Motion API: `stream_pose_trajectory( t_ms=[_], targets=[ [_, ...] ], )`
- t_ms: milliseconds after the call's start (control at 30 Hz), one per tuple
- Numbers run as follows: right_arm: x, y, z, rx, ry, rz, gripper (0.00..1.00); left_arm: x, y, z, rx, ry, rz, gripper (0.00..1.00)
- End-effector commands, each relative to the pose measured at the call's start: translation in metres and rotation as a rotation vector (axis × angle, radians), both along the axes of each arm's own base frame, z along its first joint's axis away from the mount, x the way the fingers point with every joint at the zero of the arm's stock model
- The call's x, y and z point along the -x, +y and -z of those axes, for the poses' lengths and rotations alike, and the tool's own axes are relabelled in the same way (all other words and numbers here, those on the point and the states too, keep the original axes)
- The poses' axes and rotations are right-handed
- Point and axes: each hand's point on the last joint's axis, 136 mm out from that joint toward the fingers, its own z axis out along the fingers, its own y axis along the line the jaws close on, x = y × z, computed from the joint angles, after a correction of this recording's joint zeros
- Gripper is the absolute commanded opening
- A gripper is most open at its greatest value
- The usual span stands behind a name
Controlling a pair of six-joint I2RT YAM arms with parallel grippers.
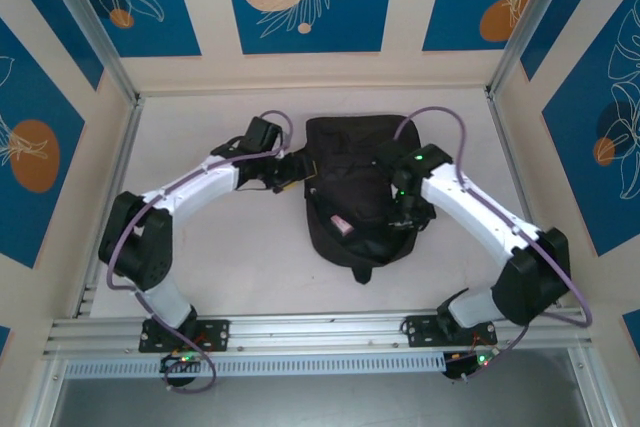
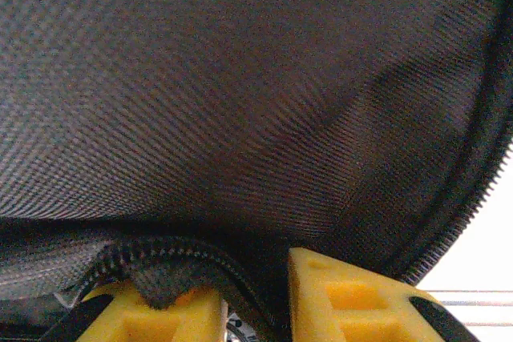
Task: Pack the student bag
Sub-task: Rotate the student bag at the middle-right of the table.
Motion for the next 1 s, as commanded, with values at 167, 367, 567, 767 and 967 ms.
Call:
stream_pose_trajectory(
  t_ms=[167, 367, 567, 767, 967],
  targets=[
    [-0.018, -0.010, 0.001, -0.137, -0.080, 0.140, 0.26, 0.012, -0.048, 0.003, 0.016, 0.012, 0.115, 0.25],
    [-0.039, -0.025, 0.002, -0.073, -0.175, 0.152, 0.26, 0.028, -0.055, 0.011, -0.004, 0.038, 0.079, 0.03],
    [-0.041, -0.035, -0.010, 0.024, -0.280, 0.238, 0.52, 0.034, -0.079, -0.005, 0.036, 0.041, 0.024, 0.00],
    [-0.028, -0.049, -0.060, 0.170, -0.498, 0.163, 0.76, 0.029, -0.077, -0.015, 0.042, 0.036, -0.075, 0.00],
    [-0.004, -0.020, -0.094, -0.066, -0.596, -0.007, 0.67, 0.026, -0.081, -0.035, 0.068, 0.037, -0.079, 0.00]
  ],
)
